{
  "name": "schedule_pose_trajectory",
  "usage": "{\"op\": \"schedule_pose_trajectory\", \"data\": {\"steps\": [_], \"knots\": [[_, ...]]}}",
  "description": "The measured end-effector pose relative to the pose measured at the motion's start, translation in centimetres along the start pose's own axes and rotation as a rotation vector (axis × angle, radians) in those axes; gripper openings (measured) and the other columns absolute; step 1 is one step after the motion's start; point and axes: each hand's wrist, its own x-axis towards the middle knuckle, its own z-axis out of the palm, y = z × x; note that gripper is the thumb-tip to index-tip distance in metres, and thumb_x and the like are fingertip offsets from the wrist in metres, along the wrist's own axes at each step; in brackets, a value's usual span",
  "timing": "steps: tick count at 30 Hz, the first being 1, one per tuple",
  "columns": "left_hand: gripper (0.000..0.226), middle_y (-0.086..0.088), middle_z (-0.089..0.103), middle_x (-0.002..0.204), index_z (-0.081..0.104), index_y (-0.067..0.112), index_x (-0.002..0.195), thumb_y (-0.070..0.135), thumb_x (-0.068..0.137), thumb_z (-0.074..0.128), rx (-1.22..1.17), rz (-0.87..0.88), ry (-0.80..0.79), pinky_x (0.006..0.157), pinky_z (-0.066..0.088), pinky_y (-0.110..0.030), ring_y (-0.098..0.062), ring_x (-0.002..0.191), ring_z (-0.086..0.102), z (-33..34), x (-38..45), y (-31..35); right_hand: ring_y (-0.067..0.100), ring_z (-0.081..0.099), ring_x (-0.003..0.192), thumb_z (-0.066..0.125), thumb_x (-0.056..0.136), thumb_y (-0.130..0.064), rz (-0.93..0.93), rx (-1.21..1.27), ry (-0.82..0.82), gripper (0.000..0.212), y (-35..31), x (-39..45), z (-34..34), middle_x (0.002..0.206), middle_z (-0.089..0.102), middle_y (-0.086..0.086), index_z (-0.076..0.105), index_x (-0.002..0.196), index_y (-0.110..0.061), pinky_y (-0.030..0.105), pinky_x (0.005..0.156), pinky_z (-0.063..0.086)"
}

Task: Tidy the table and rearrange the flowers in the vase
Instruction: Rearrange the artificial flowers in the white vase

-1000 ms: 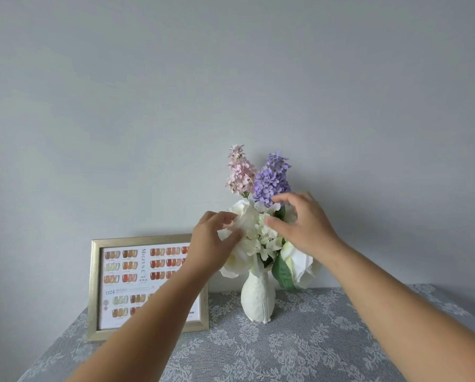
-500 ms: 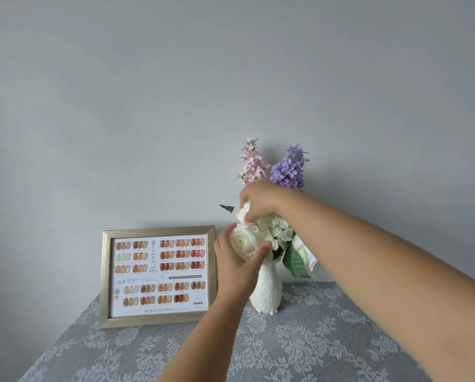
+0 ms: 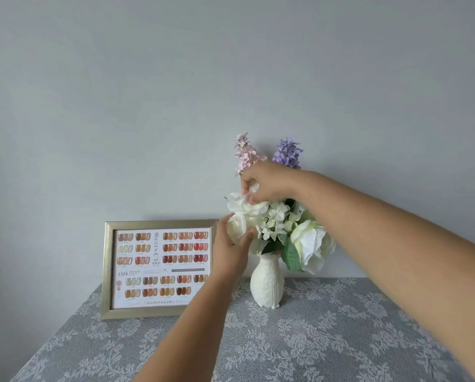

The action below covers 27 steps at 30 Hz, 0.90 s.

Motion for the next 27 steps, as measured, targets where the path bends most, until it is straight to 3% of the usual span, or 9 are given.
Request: {"op": "schedule_pose_trajectory", "data": {"steps": [3,6,10,13,16,20,23,25,27], "knots": [[0.057,-0.002,0.050,0.132,0.039,0.031,0.137,0.036,0.087,0.067,0.000,-0.017,-0.006,0.101,0.045,-0.051,-0.032,0.122,0.053,-0.1,0.2,0.0,0.019,0.050,0.122,0.072,0.080,-0.014,-0.009,0.004,-0.066,0.019,0.5,-0.1,0.9,0.127,0.057,0.001,0.065,0.095,-0.022,0.030,0.094,0.040],[0.066,0.007,0.042,0.136,0.035,0.029,0.142,0.038,0.086,0.069,0.003,0.023,0.030,0.108,0.039,-0.046,-0.020,0.132,0.041,-0.1,-0.3,-0.3,0.012,0.047,0.119,0.075,0.076,-0.022,-0.056,-0.011,-0.007,0.036,0.5,-0.7,0.2,0.129,0.052,-0.004,0.062,0.108,-0.031,0.028,0.096,0.038],[0.084,0.004,0.025,0.154,0.024,0.030,0.149,0.049,0.082,0.070,0.017,0.063,0.040,0.114,0.029,-0.042,-0.016,0.139,0.029,-0.4,-1.1,-0.9,-0.006,0.052,0.110,0.077,0.068,-0.045,-0.055,0.361,0.350,0.044,1.9,-4.7,-2.9,0.123,0.056,-0.017,0.058,0.107,-0.051,0.017,0.090,0.041],[0.080,0.011,0.025,0.149,0.025,0.037,0.146,0.048,0.082,0.070,0.021,0.119,0.056,0.111,0.027,-0.035,-0.008,0.135,0.029,-0.1,-1.7,-1.0,0.002,0.060,0.103,0.075,0.075,-0.032,0.022,0.595,0.621,0.030,5.3,-9.0,-2.5,0.110,0.065,-0.010,0.063,0.098,-0.047,0.032,0.096,0.048],[0.073,0.015,0.026,0.145,0.027,0.045,0.142,0.049,0.082,0.068,0.106,0.200,0.054,0.110,0.029,-0.036,-0.009,0.135,0.030,0.5,-2.1,-0.6,0.013,0.059,0.113,0.078,0.073,-0.031,0.098,0.786,0.452,0.035,8.6,-13.8,0.4,0.114,0.067,-0.006,0.066,0.104,-0.041,0.036,0.099,0.046],[0.076,0.009,0.024,0.150,0.027,0.042,0.143,0.051,0.081,0.070,0.176,0.259,0.053,0.112,0.028,-0.036,-0.013,0.141,0.026,0.4,-1.6,-0.5,0.002,0.054,0.117,0.084,0.056,-0.053,0.172,0.839,0.170,0.070,9.6,-17.3,5.7,0.127,0.057,-0.024,0.056,0.120,-0.050,0.032,0.099,0.041],[0.081,0.005,0.022,0.152,0.029,0.038,0.143,0.050,0.077,0.074,0.225,0.276,0.047,0.110,0.026,-0.034,-0.013,0.142,0.023,0.5,-1.4,-0.6,-0.007,0.044,0.118,0.083,0.067,-0.038,0.234,0.686,0.257,0.069,8.8,-16.8,8.4,0.131,0.046,-0.030,0.047,0.121,-0.062,0.019,0.087,0.039],[0.083,0.005,0.024,0.148,0.031,0.037,0.142,0.051,0.074,0.077,0.229,0.254,0.043,0.109,0.029,-0.034,-0.012,0.137,0.028,0.6,-1.3,-0.7,-0.008,0.051,0.112,0.080,0.072,-0.017,0.224,0.680,0.404,0.066,8.2,-15.6,9.1,0.124,0.053,-0.026,0.052,0.113,-0.062,0.007,0.080,0.040],[0.088,0.004,0.025,0.143,0.032,0.036,0.140,0.052,0.069,0.080,0.196,0.221,0.038,0.105,0.029,-0.030,-0.009,0.128,0.031,0.6,-1.2,-0.6,-0.013,0.053,0.105,0.079,0.072,-0.017,0.223,0.654,0.516,0.057,7.4,-14.3,9.0,0.114,0.058,-0.028,0.057,0.105,-0.057,0.003,0.076,0.039]]}}
